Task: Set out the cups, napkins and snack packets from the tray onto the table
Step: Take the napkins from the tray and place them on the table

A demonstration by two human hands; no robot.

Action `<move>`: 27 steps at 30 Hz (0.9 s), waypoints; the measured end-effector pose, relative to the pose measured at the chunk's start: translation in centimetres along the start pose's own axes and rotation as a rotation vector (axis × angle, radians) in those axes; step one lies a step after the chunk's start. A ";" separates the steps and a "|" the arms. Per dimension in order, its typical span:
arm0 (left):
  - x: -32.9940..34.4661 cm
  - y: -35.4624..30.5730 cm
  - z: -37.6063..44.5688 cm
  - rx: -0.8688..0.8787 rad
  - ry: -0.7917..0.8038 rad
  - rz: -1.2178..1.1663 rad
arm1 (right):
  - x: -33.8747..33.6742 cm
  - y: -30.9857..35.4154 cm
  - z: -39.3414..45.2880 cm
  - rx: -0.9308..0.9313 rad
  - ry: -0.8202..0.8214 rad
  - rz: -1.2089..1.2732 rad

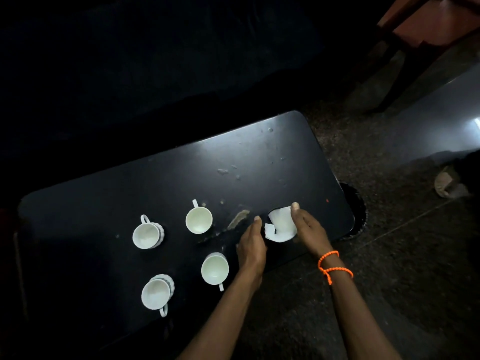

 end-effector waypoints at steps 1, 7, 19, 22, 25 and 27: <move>0.1 0.0 0.1 0.016 0.015 0.038 | 0.3 -0.1 -0.2 0.007 0.005 0.028; -0.8 0.3 0.1 0.084 -0.078 0.228 | 1.7 -0.7 -1.2 0.080 -0.055 0.111; -3.1 0.3 -0.2 0.057 -0.104 0.147 | 4.0 -0.6 -1.4 0.084 -0.031 0.074; -3.3 0.2 0.0 0.080 -0.091 0.166 | 3.8 -1.0 -1.3 0.114 -0.027 0.112; -4.1 0.1 0.1 0.120 -0.114 0.165 | 3.3 -0.4 -1.1 0.086 -0.176 0.098; -5.1 -0.3 0.2 0.167 -0.149 0.123 | 3.2 0.4 -1.1 0.008 -0.315 0.068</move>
Point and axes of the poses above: each hand's wrist, its own z-axis towards the middle knuckle, its own x-axis out of the palm, y = z × x, the point moved 1 cm from there along z, towards the middle knuckle, and after that the axes turned 8 degrees about z, right-handed, at the moved point
